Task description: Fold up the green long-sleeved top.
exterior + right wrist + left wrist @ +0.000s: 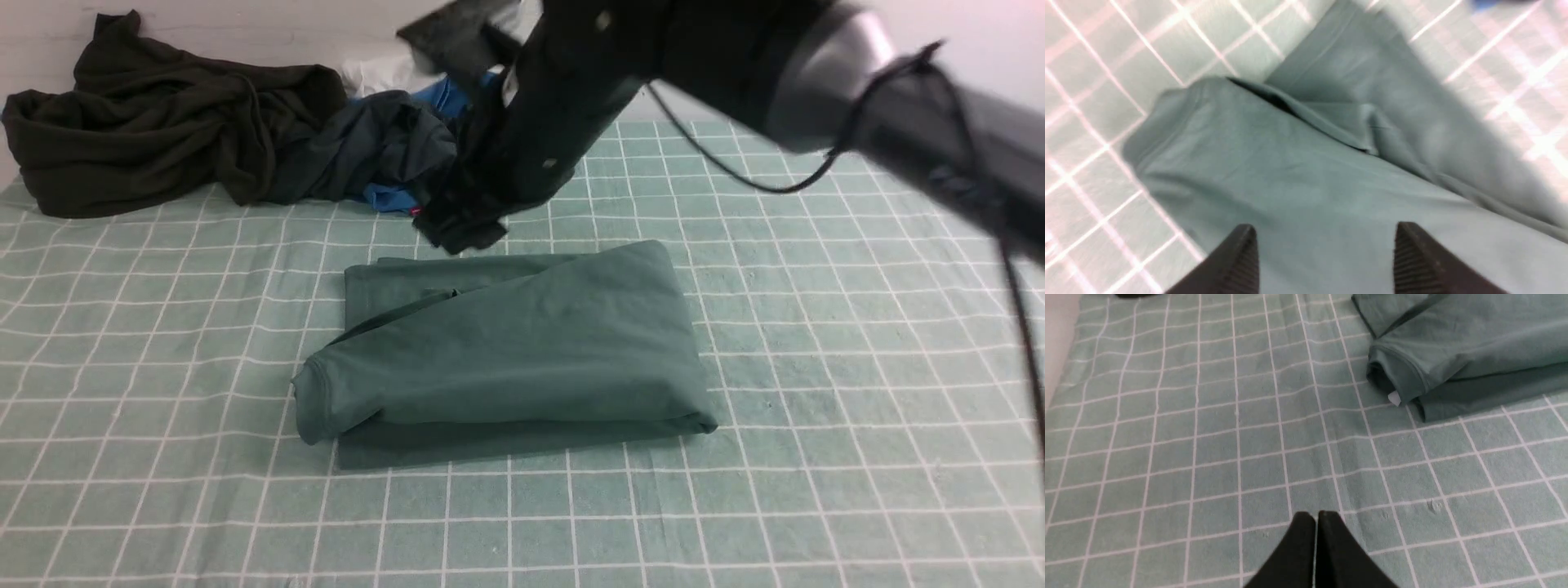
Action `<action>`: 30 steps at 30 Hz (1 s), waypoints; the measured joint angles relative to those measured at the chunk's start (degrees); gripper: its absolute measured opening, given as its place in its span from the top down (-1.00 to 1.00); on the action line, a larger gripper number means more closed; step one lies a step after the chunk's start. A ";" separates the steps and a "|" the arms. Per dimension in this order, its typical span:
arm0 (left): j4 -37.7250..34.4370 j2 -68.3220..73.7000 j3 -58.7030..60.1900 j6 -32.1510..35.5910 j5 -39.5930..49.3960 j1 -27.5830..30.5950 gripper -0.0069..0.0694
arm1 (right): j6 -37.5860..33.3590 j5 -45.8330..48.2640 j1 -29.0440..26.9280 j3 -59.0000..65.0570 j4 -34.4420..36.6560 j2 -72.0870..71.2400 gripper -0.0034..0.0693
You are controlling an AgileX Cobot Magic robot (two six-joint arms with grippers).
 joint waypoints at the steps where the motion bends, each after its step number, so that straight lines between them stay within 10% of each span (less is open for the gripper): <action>1: 0.12 -1.44 0.13 0.00 -0.56 0.00 0.83 | -0.13 -0.12 -0.49 2.00 0.24 -2.47 -0.06; 15: 0.24 -5.47 0.25 0.11 -1.08 0.00 0.83 | -1.37 -21.89 -4.87 47.07 2.18 -44.01 0.85; 30: 0.24 -5.47 0.31 0.11 -1.08 0.00 0.83 | -1.78 -20.16 -4.87 61.39 2.36 -68.38 0.94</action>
